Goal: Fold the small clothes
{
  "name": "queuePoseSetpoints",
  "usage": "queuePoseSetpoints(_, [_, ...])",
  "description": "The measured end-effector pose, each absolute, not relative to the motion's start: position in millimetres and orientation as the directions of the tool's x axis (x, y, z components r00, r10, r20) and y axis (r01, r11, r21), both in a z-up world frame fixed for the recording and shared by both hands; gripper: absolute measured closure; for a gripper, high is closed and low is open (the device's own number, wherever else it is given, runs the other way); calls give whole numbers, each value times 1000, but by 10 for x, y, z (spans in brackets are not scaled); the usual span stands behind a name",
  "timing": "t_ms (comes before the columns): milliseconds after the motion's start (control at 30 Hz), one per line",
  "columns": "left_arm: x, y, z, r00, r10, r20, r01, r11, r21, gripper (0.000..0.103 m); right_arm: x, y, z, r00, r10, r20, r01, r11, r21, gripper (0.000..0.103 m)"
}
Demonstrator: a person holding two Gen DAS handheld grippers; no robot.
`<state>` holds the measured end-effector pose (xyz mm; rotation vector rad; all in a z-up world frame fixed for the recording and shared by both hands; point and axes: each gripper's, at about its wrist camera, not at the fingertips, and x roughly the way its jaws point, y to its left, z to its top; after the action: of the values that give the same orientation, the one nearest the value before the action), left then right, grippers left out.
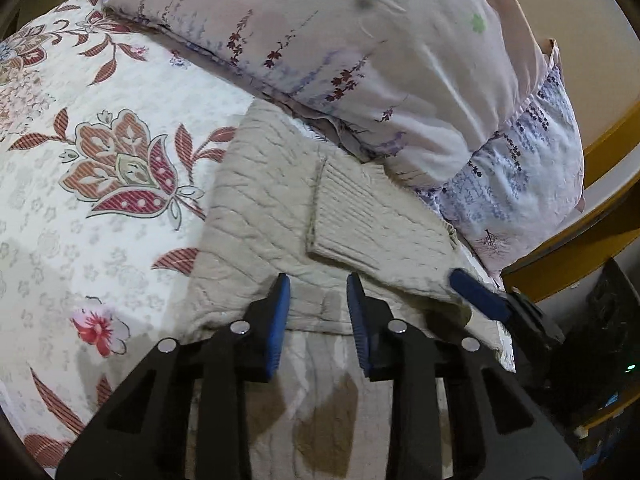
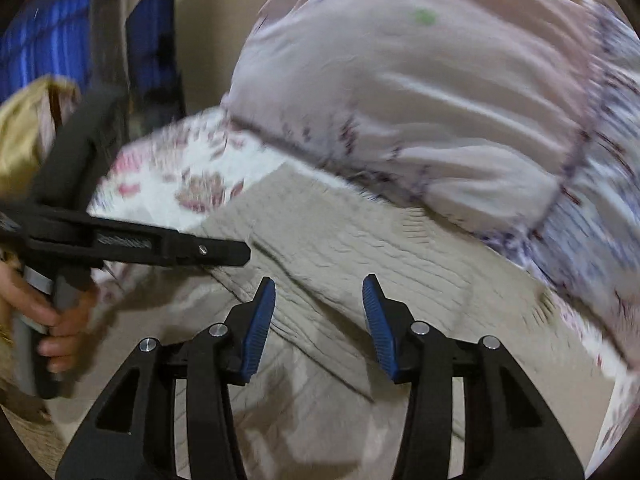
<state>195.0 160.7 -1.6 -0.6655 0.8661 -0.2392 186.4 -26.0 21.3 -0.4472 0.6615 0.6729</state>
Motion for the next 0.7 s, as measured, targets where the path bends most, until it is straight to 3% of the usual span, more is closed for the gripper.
queuePoseSetpoints(67, [1945,1624,-21,635,-453,-626,-62,777,-626,74,1945,-200,70,613,357,-705,-667,712,-219,57])
queuePoseSetpoints(100, [1964,1609,-19,635,-451,-628,-61,780,-622,74,1999,-202,6,618,334,-712,-650,727,-223,70])
queuePoseSetpoints(200, [1969,1589,-12,637,-446,-629,-53,788,-613,74,2071,-370,60,604,386,-697,-617,780,-102,93])
queuePoseSetpoints(333, [1975,1575,-8,637,-452,-625,-43,788,-614,71,2134,-837,348,641,463,-612,-514,851,105,95])
queuePoseSetpoints(500, [1962,1518,21,644,-459,-612,-7,796,-605,58,2095,-1807,523,738,464,-490,-308,877,368,95])
queuePoseSetpoints(567, [1953,1472,36,647,-458,-609,11,805,-593,51,2041,-2161,418,758,417,-501,-212,885,415,95])
queuePoseSetpoints(700, [1945,1396,62,649,-459,-607,43,819,-572,41,2060,-2580,28,636,451,-627,-104,855,509,94])
